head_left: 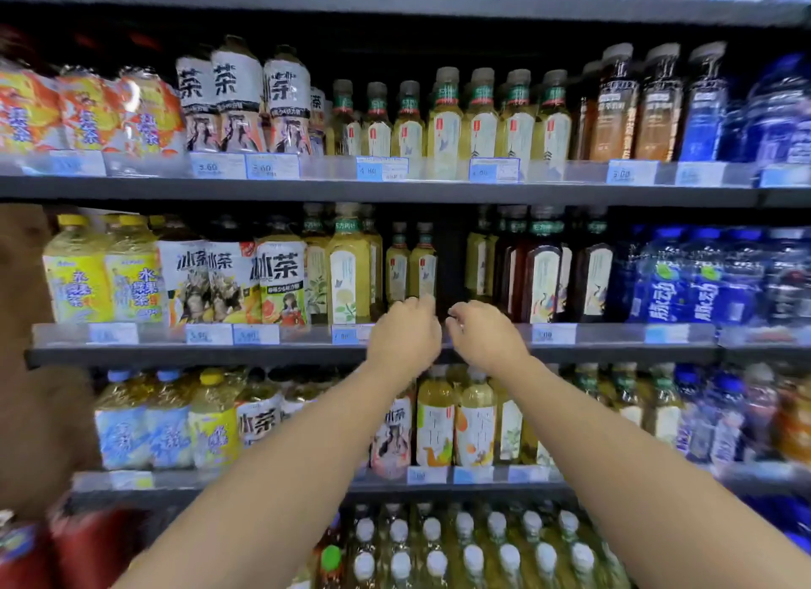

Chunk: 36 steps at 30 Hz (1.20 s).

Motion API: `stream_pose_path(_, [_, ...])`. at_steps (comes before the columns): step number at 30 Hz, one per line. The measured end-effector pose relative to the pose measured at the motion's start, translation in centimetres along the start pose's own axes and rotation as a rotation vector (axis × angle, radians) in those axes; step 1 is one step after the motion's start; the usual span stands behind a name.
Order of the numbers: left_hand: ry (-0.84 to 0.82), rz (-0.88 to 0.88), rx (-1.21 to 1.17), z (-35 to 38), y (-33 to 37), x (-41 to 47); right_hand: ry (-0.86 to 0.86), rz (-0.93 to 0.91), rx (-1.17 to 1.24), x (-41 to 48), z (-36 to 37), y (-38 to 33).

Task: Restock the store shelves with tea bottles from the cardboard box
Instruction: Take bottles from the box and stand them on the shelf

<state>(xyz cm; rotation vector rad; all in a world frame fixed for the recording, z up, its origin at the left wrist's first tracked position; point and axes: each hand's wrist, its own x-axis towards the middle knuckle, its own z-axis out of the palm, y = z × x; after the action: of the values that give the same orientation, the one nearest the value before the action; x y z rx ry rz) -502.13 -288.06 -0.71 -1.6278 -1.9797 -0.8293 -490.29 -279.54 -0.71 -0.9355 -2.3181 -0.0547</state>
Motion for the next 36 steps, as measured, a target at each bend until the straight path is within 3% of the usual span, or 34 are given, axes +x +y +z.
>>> stream_pose_path(3, [-0.047,0.024,-0.033,0.7,0.4,-6.0,0.004,0.053,0.06,-5.9,1.3,-0.5])
stream_pose_path(10, [-0.307,0.008,0.008,8.5,-2.4,-22.1,-0.304,0.225,0.148,-19.9,11.3,0.5])
stream_pose_path(22, [-0.905,-0.276,0.111,22.5,-9.3,-42.3,-0.891,0.638,0.306,-37.0,33.5,0.4])
stream_pose_path(32, [-0.972,-0.294,0.026,24.2,-10.9,-46.7,-0.935,1.079,0.788,-39.0,40.8,0.1])
stream_pose_path(36, [-0.926,-0.253,-0.047,24.3,-10.5,-46.7,-0.823,1.032,0.919,-37.5,36.3,-0.7])
